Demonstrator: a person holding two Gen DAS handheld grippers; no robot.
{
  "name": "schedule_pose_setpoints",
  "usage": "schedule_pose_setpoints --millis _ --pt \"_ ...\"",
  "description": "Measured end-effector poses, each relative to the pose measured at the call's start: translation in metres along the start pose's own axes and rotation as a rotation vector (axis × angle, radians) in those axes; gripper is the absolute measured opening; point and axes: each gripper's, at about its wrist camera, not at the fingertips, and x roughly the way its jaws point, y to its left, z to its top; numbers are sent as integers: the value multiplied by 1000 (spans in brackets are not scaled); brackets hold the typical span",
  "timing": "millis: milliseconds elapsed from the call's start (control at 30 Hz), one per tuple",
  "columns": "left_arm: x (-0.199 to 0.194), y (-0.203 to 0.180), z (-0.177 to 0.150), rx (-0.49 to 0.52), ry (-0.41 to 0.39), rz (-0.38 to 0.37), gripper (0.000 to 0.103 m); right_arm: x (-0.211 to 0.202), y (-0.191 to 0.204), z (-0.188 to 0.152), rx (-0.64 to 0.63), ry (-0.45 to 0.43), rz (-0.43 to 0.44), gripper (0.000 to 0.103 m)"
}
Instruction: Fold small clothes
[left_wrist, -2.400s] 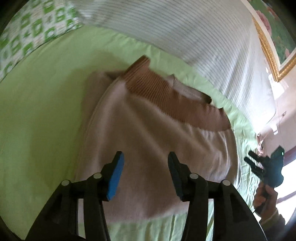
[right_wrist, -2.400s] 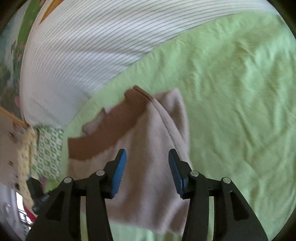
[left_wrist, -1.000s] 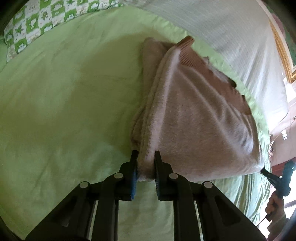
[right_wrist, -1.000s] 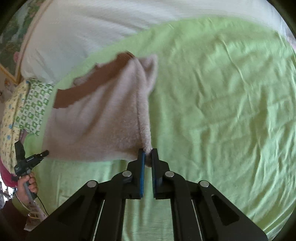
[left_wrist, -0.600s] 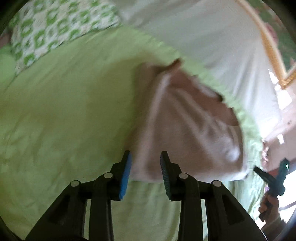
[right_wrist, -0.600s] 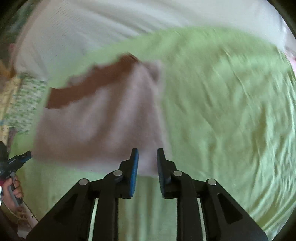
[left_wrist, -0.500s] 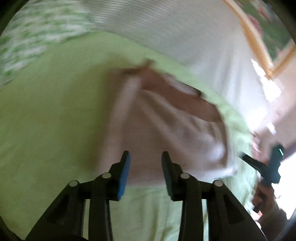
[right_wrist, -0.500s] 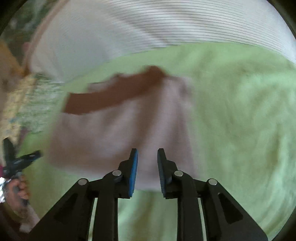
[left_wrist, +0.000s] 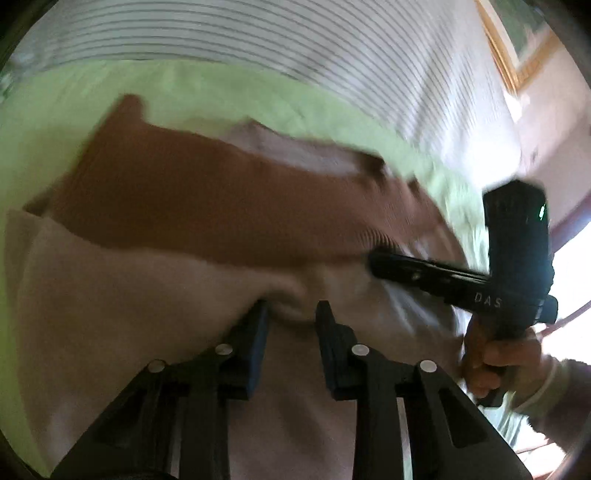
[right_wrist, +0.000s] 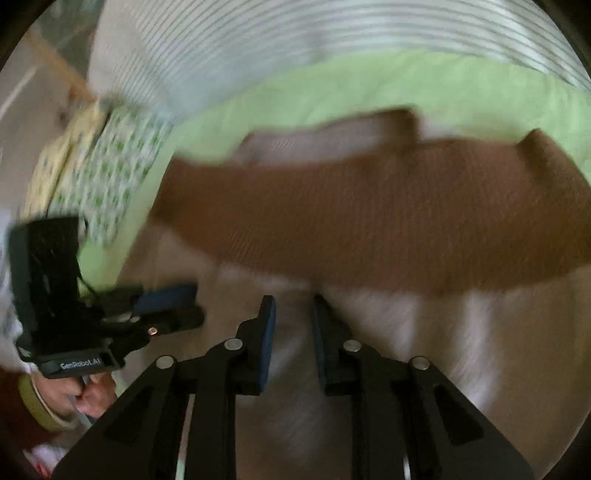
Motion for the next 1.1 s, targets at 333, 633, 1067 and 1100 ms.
schedule_pose_setpoints --millis 333,633,1067,1100 --pt "-18 70 34 -75 -98 96 10 -38 -61 19 223 -262 -203 19" --pt "-87 77 -4 -204 -199 178 45 -111 -76 -20 305 -339 -329 23" --pt "-109 55 -52 -248 -138 401 58 -138 -69 -71 302 -234 -475 32" --pt "-117 53 -57 -270 -152 413 68 -142 -65 -72 295 -241 -461 33"
